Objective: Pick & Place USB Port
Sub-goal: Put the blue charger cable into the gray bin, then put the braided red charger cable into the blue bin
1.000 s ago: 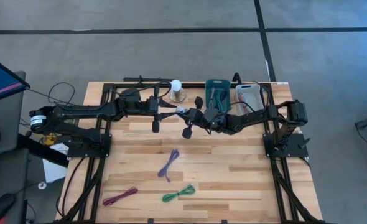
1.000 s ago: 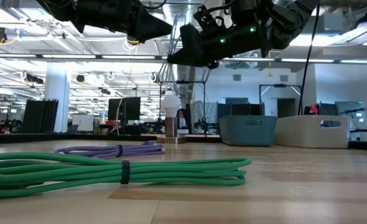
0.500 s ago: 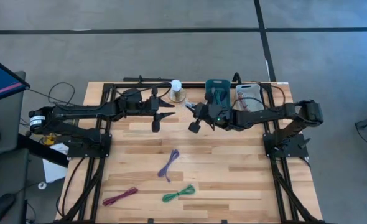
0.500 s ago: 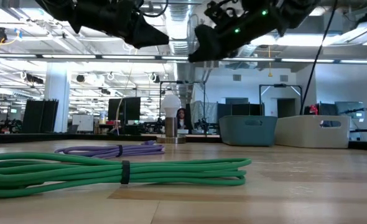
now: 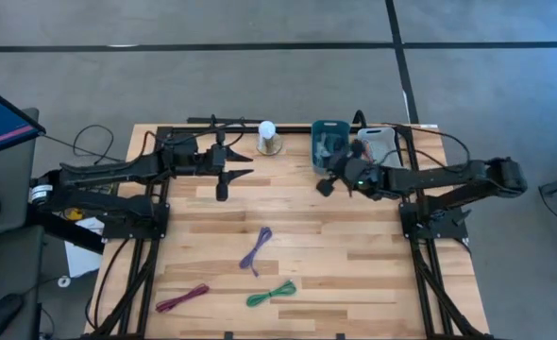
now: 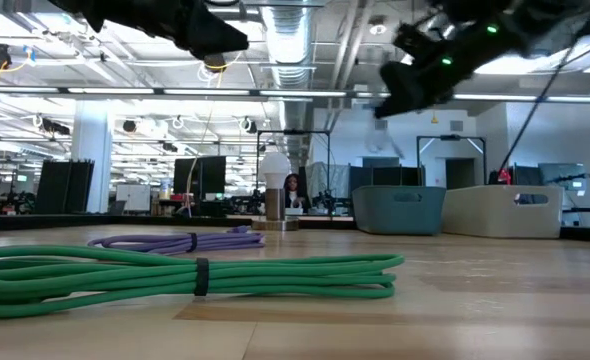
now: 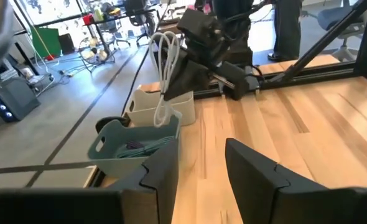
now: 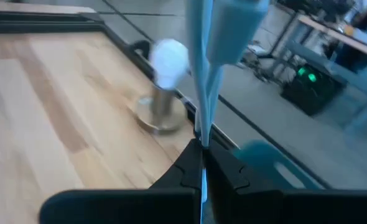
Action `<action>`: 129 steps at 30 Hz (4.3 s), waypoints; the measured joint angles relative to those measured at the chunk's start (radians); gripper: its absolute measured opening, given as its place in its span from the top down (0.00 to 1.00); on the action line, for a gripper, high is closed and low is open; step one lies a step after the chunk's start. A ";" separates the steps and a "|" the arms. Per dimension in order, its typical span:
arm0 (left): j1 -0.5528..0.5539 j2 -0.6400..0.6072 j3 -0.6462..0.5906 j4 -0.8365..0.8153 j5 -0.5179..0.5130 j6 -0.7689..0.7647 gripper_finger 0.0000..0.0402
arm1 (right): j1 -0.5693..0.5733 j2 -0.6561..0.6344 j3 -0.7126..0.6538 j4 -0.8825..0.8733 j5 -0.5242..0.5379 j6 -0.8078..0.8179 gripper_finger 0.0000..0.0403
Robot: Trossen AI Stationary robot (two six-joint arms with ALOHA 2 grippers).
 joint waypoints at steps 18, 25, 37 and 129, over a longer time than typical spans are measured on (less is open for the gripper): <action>0.000 -0.049 0.000 -0.179 0.000 -0.031 0.67 | -0.238 -0.443 -0.131 -0.596 0.050 0.365 1.00; 0.000 -0.049 0.000 -0.179 0.000 -0.031 0.67 | -0.310 -0.433 -0.131 -0.761 0.019 0.471 1.00; 0.000 -0.049 0.000 -0.179 0.000 -0.031 0.67 | -0.363 -0.352 -0.131 -0.828 -0.039 0.549 1.00; -0.532 0.028 0.000 -0.776 0.173 -0.879 0.68 | -0.093 -0.016 0.080 -0.189 -0.742 0.176 0.73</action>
